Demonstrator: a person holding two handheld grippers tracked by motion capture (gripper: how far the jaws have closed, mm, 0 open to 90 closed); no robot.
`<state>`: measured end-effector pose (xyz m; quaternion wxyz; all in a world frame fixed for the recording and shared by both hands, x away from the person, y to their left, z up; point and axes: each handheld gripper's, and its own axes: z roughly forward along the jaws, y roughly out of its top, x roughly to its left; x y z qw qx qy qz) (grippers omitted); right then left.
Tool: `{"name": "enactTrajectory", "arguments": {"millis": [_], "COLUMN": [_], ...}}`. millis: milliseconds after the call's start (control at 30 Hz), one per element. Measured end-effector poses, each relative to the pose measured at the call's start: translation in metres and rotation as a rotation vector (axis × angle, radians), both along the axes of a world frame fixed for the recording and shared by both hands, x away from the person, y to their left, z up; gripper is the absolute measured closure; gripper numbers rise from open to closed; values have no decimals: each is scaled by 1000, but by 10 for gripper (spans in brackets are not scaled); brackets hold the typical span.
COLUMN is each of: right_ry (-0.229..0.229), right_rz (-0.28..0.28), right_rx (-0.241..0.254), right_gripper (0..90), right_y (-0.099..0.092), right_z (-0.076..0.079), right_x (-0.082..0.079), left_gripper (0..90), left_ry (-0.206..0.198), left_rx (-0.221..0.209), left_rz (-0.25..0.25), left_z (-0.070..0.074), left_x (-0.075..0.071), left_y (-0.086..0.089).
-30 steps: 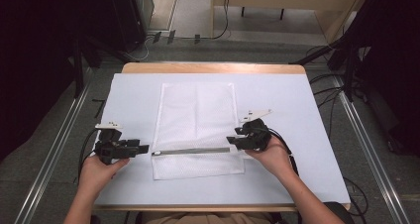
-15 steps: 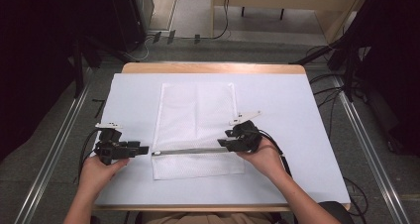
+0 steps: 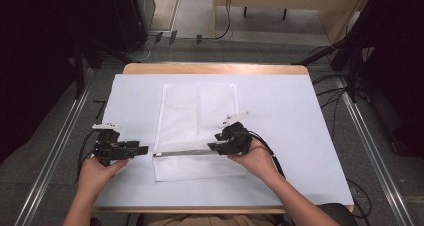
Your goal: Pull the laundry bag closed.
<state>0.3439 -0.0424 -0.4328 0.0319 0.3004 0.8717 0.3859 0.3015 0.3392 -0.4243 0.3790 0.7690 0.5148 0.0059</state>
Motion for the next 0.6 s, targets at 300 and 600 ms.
{"name": "enactTrajectory", "arguments": {"millis": [300,600], "right_ry": [13,19], "right_rz": [49,75], "right_rx": [3,-9], "right_gripper": [570,590], "right_y": [20,46], "right_z": [1,1], "right_x": [-4,-4], "left_gripper": [414,416], "left_ry": [-6,-7], "left_rx": [-5,-8], "left_rz": [15,10], "left_z": [1,-1], "left_x": [-2,0], "left_y": [5,6]}}
